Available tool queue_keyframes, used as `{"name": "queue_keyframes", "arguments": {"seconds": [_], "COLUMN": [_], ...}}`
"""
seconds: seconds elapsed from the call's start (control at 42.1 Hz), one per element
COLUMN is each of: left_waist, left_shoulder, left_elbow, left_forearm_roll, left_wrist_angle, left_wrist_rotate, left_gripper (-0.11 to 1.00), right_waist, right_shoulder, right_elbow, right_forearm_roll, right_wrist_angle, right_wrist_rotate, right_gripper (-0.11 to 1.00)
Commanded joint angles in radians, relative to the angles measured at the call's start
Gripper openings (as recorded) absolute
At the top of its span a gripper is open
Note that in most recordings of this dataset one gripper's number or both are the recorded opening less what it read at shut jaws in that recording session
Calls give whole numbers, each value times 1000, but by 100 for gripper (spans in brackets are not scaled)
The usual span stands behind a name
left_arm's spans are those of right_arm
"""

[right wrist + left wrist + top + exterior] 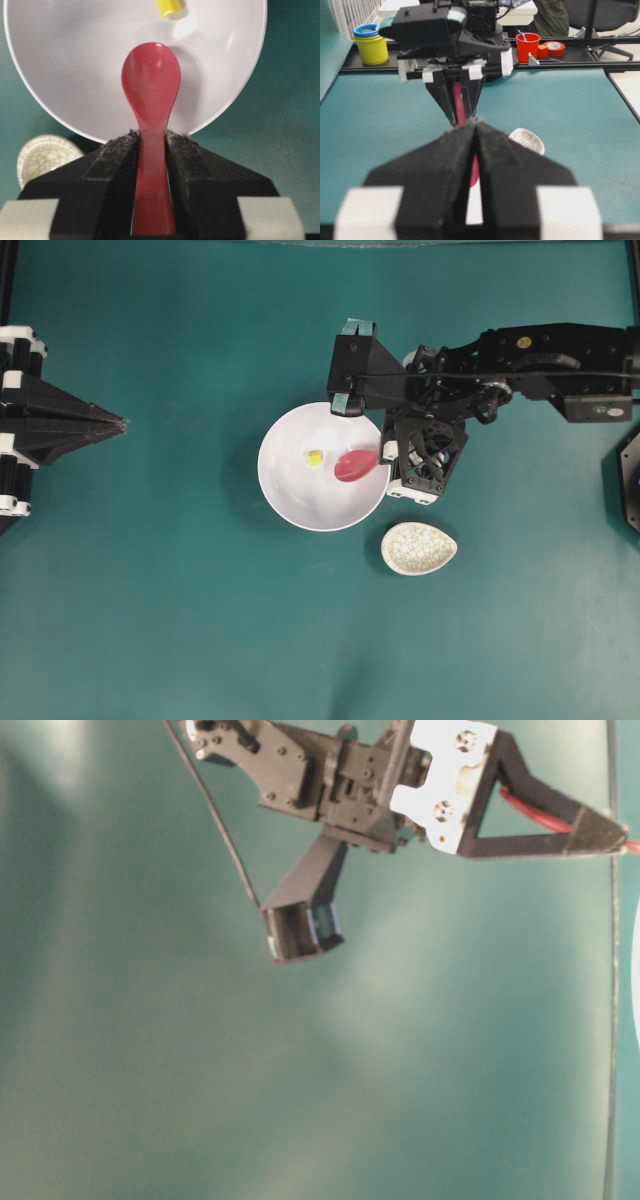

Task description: Scoop the yellow hexagonal prism block from the bowl with a spoon using the right arm.

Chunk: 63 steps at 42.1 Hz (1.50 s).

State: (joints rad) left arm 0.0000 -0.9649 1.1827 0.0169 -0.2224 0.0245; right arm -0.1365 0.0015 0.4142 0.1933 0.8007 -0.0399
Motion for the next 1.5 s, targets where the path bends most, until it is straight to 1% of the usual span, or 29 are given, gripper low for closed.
{"name": "queue_keyframes", "arguments": {"seconds": [0.0, 0.737, 1.473], "left_waist": [2, 2, 2], "left_shoulder": [6, 5, 5], "left_elbow": [-11, -11, -11], "left_forearm_roll": [2, 2, 2], "left_wrist_angle": [-5, -5, -3], "left_wrist_rotate": [0, 0, 0], "left_gripper": [0, 0, 0], "right_waist": [0, 18, 20], "right_shoulder": [-6, 78, 91], "right_elbow": [-21, -34, -44], "right_forearm_roll": [0, 3, 6], "right_wrist_angle": [-11, -152, -278], "right_wrist_rotate": [3, -5, -6], "right_gripper": [23, 23, 23]}}
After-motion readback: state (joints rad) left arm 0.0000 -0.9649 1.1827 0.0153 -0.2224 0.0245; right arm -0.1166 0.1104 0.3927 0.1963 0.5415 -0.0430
